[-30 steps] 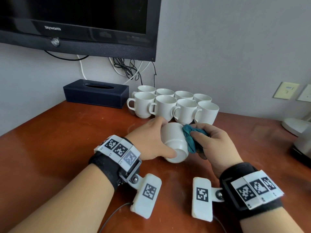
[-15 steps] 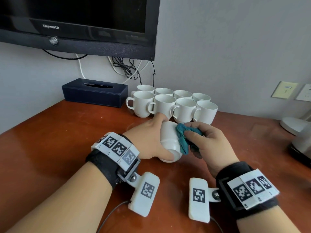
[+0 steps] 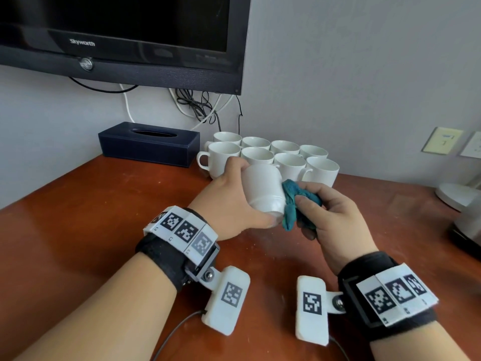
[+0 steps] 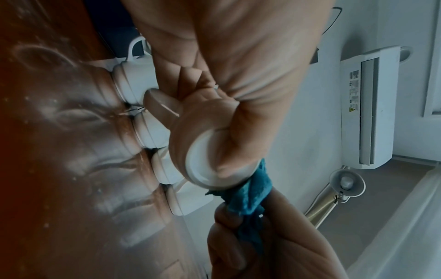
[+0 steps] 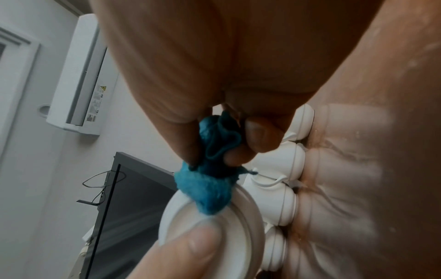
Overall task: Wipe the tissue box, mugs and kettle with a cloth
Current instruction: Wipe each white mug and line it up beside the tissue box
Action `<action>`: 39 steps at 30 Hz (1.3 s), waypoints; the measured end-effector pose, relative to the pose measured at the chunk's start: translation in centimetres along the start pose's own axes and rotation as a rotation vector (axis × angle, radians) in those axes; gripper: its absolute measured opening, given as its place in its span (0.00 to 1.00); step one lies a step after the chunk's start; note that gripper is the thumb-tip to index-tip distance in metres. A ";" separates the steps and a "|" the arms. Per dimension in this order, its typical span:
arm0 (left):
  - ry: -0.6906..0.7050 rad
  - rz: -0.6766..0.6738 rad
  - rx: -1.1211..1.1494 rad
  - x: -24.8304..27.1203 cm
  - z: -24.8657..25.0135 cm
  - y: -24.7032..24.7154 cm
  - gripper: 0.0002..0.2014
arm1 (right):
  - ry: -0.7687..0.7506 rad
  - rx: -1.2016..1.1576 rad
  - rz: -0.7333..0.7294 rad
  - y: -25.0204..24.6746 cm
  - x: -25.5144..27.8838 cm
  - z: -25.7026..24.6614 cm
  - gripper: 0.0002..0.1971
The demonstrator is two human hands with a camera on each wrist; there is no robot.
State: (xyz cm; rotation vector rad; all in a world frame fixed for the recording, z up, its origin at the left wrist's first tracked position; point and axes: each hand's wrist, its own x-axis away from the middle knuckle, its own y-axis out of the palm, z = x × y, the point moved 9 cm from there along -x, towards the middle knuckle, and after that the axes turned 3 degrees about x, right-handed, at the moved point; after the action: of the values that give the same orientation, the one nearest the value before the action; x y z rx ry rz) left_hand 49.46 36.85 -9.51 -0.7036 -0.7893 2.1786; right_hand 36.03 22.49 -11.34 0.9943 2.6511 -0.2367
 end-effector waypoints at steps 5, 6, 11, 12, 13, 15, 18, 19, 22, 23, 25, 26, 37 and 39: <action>0.025 -0.104 0.044 0.0 -0.2 1.1 0.53 | -0.006 -0.008 0.040 -0.5 0.0 -0.3 0.11; 0.042 -0.133 0.070 0.1 -0.1 1.6 0.53 | -0.008 0.000 0.088 -1.0 -0.1 -0.4 0.11; 0.071 -0.124 0.171 0.0 0.3 2.1 0.52 | 0.015 -0.019 0.183 -2.1 -0.3 -0.1 0.12; 0.065 -0.086 0.200 -0.2 0.1 1.7 0.51 | 0.017 -0.034 0.162 -1.8 -0.3 0.0 0.12; 0.054 -0.039 0.241 -0.4 -0.2 1.2 0.51 | 0.022 -0.053 0.130 -1.4 -0.2 0.1 0.12; 0.026 0.051 0.319 -0.6 -0.9 0.2 0.51 | 0.036 -0.096 0.050 -0.3 0.0 0.1 0.10; -0.004 0.089 0.378 -0.5 -1.5 -0.3 0.52 | 0.052 -0.128 -0.006 0.4 0.3 0.0 0.08; -0.003 0.083 0.392 -0.5 -1.4 -0.3 0.51 | 0.055 -0.136 -0.005 0.4 0.3 0.0 0.07; 0.027 0.044 0.397 -0.4 -0.9 0.2 0.50 | 0.054 -0.187 0.002 0.4 0.4 0.0 0.07; 0.041 0.028 0.385 -0.3 -0.7 0.4 0.51 | 0.052 -0.206 0.001 0.5 0.4 0.0 0.07; 0.061 0.002 0.363 -0.2 -0.3 0.6 0.52 | 0.046 -0.227 -0.004 0.6 0.5 -0.2 0.07; 0.068 -0.004 0.356 -0.2 -0.2 0.6 0.52 | 0.043 -0.233 -0.007 0.7 0.5 -0.3 0.06; 0.109 -0.022 0.216 -0.2 0.6 0.8 0.47 | 0.021 -0.223 -0.044 0.8 0.2 -0.3 0.04; 0.111 -0.017 0.196 -0.3 0.7 0.8 0.46 | 0.019 -0.215 -0.039 0.7 0.2 -0.3 0.04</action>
State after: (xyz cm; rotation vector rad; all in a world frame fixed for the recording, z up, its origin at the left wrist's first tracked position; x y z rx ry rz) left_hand 48.82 35.97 -9.58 -0.7080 -0.5150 2.1457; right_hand 36.34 23.21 -11.17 0.8807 2.6458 0.0494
